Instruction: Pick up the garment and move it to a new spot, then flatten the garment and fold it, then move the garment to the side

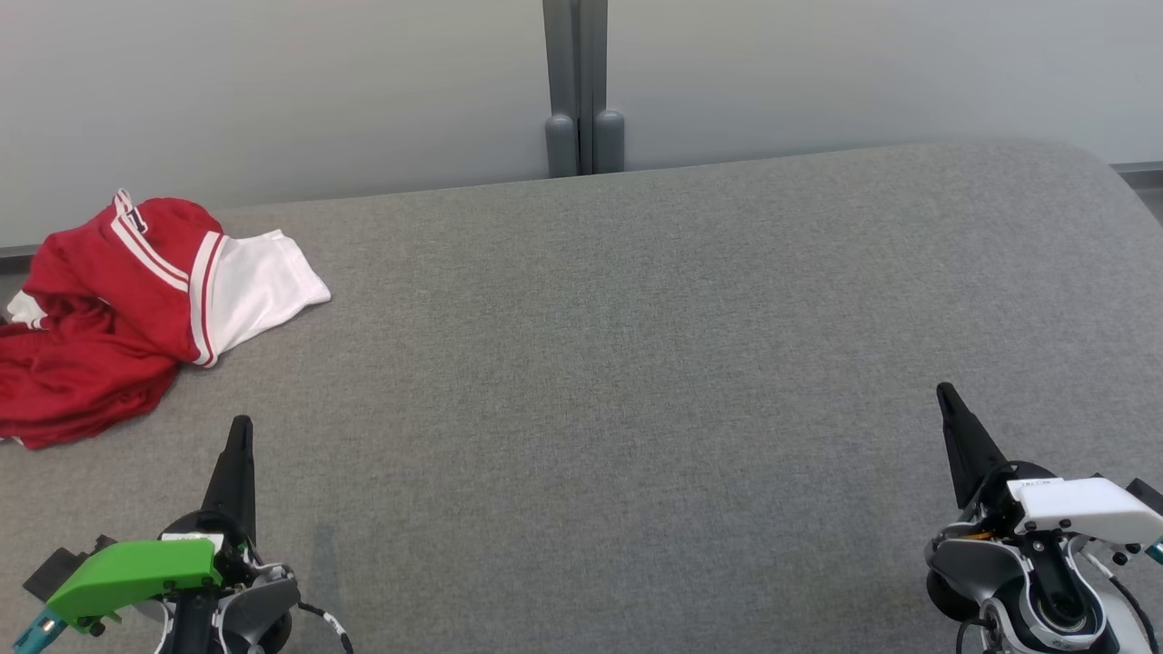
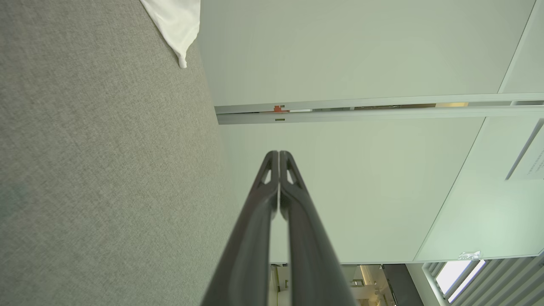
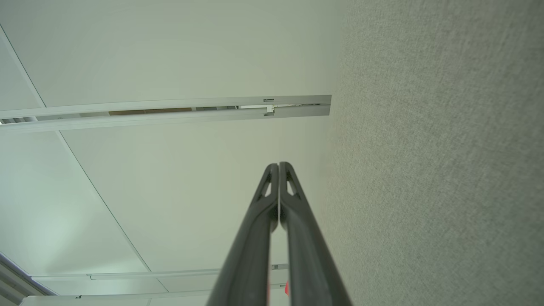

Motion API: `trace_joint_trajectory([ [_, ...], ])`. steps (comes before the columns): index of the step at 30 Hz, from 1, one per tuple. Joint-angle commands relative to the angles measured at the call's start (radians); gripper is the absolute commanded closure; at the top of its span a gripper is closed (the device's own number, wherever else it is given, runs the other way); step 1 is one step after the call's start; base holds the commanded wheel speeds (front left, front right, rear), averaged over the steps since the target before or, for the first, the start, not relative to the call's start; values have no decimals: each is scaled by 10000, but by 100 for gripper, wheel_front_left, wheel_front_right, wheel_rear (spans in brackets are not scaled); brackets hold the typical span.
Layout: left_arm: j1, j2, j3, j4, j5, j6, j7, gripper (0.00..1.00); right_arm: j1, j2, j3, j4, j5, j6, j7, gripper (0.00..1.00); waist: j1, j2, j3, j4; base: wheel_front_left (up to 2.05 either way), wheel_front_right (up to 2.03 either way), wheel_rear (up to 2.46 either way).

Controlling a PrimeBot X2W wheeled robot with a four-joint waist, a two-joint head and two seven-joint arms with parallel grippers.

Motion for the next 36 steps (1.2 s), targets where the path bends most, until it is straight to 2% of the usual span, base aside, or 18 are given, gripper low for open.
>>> trace_joint_trajectory([
  [1, -144, 75, 12, -10, -8, -18, 11, 100, -75, -13, 2, -50, -26, 7, -6, 100, 0, 0, 0, 0, 0, 0, 0],
  [9, -144, 75, 12, -10, -10, -18, 11, 100, -75, -13, 2, -50, -26, 7, -6, 100, 0, 0, 0, 0, 0, 0, 0],
  [10, 0, 0, 0, 0, 0, 0, 0, 0, 0, 0, 0, 0, 0, 0, 0, 0, 0, 0, 0, 0, 0, 0, 0],
  [15, 291, -75, -69, 325, 23, 0, -51, 0, 284, 91, 58, 347, -16, -2, -44, 0, 0, 0, 2, 0, 0, 0, 0],
  [25, 556, -60, -280, -23, 438, 0, -552, 0, 333, 76, 370, 381, -519, -1, -546, 0, 0, 0, 7, -4, 0, 0, 0],
  [36, 683, -43, -469, -605, 2344, 368, -1042, 0, 318, 60, 503, 122, -2131, 0, -1040, 0, 0, 0, 18, -2, 0, 0, 0],
])
